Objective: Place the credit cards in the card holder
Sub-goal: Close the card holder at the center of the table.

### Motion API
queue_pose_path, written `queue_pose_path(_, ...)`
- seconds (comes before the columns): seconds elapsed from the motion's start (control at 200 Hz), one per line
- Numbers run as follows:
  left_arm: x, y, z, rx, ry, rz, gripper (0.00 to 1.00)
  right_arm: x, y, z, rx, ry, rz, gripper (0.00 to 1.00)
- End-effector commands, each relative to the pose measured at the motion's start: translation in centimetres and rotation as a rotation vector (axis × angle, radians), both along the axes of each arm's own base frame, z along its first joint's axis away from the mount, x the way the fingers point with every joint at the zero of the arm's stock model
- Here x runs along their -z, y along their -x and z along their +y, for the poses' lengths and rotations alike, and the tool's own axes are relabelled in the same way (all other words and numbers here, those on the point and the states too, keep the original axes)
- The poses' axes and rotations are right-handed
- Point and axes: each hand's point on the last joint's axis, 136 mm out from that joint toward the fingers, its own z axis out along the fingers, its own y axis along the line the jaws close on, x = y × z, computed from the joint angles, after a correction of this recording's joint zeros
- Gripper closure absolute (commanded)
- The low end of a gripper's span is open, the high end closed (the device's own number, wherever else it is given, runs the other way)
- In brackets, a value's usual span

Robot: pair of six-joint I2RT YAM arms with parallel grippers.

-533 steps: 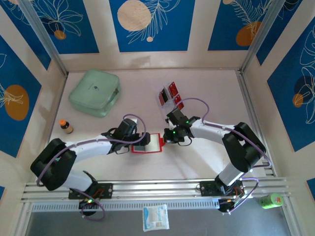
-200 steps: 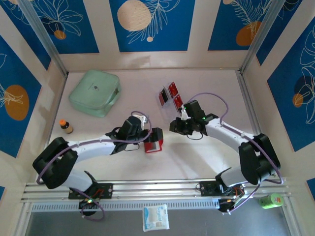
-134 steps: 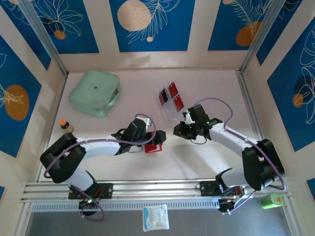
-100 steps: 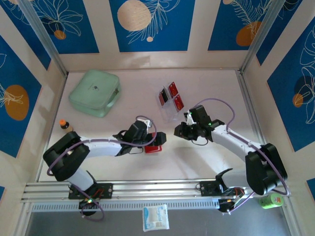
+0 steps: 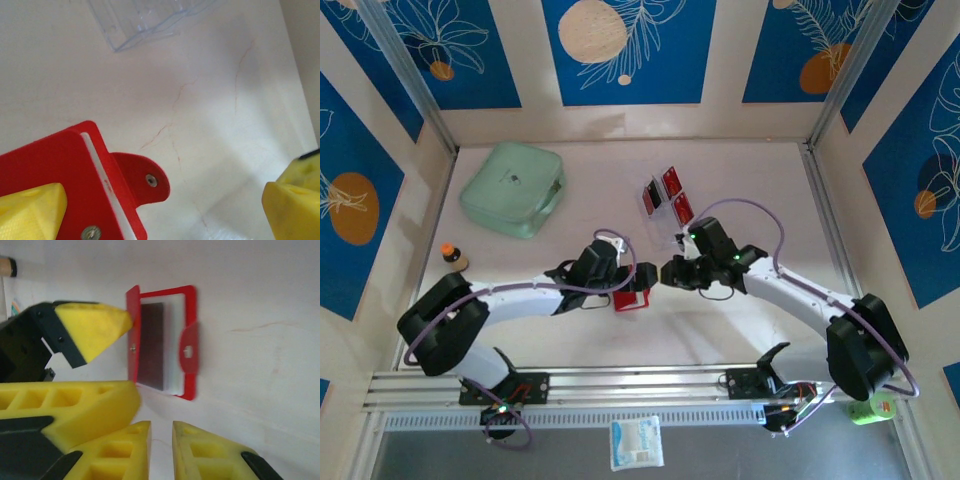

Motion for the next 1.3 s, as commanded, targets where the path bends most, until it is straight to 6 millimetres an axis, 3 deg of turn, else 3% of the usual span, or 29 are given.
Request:
queue_pose_path(0.0,-2.5,-1.3,0.8,-0.027,0.021,-0.052,0.00,-1.2,0.3,2.1,-0.042,0.006,-0.011,0.82)
queue_pose_path(0.11,-4.0,-2.4,2.8,-0.083,0.043,-0.077,0.00,-1.4,0.9,4.2,-0.088,0.017,-0.015,0.84)
queue_pose_path(0.305,-5.8,-3.7,8.1,-0.231,0.017,-0.096,0.00,-1.8,1.5,8.1,-0.172,0.019,-0.024,0.85)
queue_pose_path(0.47,-4.9,-3.7,12.8,-0.379,-0.071,-0.057,0.00,-1.4,2.0,11.5,-0.245,0.033,-0.017,0.86)
queue_pose_path(0.62,-3.4,-3.0,15.6,-0.462,-0.142,-0.030,0.00,0.4,1.8,12.9,-0.271,0.079,0.008,0.87)
queue_pose_path(0.885,-1.4,-2.0,15.9,-0.399,-0.224,0.000,0.00,2.8,0.6,10.5,-0.220,0.141,0.035,0.92)
queue_pose_path(1.295,1.2,-1.5,12.7,-0.172,-0.303,0.072,0.00,6.6,0.8,7.1,-0.149,0.169,0.105,0.95)
